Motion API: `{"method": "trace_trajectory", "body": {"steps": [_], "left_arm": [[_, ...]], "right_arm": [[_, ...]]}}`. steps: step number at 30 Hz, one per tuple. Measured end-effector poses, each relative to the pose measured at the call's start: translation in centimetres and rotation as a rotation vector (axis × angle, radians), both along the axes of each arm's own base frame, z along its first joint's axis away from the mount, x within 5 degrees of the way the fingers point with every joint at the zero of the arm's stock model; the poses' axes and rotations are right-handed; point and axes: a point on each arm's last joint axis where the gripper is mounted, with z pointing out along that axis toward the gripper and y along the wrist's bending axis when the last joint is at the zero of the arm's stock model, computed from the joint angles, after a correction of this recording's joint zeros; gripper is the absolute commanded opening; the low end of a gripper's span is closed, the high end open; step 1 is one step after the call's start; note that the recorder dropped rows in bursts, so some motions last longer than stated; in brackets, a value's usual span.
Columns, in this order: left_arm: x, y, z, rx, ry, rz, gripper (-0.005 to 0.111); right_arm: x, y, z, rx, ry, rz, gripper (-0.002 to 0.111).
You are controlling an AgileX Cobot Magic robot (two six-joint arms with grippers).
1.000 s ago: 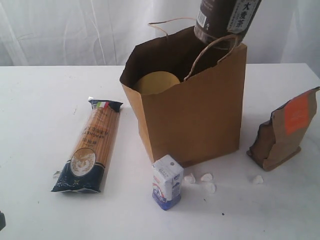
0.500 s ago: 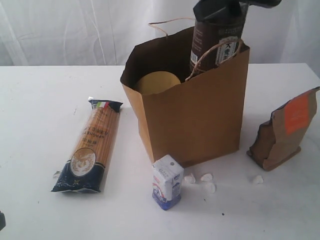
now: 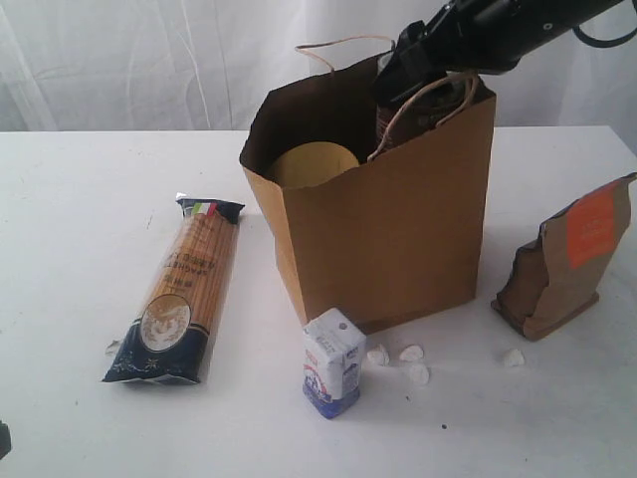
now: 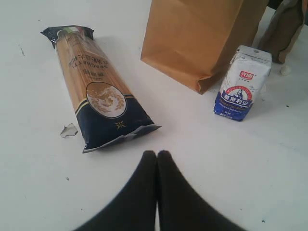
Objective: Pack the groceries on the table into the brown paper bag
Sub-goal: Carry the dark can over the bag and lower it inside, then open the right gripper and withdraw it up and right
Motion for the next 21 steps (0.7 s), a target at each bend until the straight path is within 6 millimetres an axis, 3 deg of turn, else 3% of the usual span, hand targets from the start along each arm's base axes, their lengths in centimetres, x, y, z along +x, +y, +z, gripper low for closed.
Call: {"method": "trace_trajectory", "body": {"steps": [10, 13, 21], "left_arm": [[0.0, 0.0, 0.0, 0.0, 0.0, 0.0, 0.0], [0.0, 0.0, 0.0, 0.0, 0.0, 0.0, 0.0], [0.0, 0.0, 0.0, 0.0, 0.0, 0.0, 0.0]], "right_arm": [[0.03, 0.0, -0.14, -0.013, 0.001, 0.003, 0.074], [0.11, -0.01, -0.09, -0.012, -0.007, -0.002, 0.08], [0.28, 0.0, 0.39, 0.005, -0.036, -0.017, 0.08]]}}
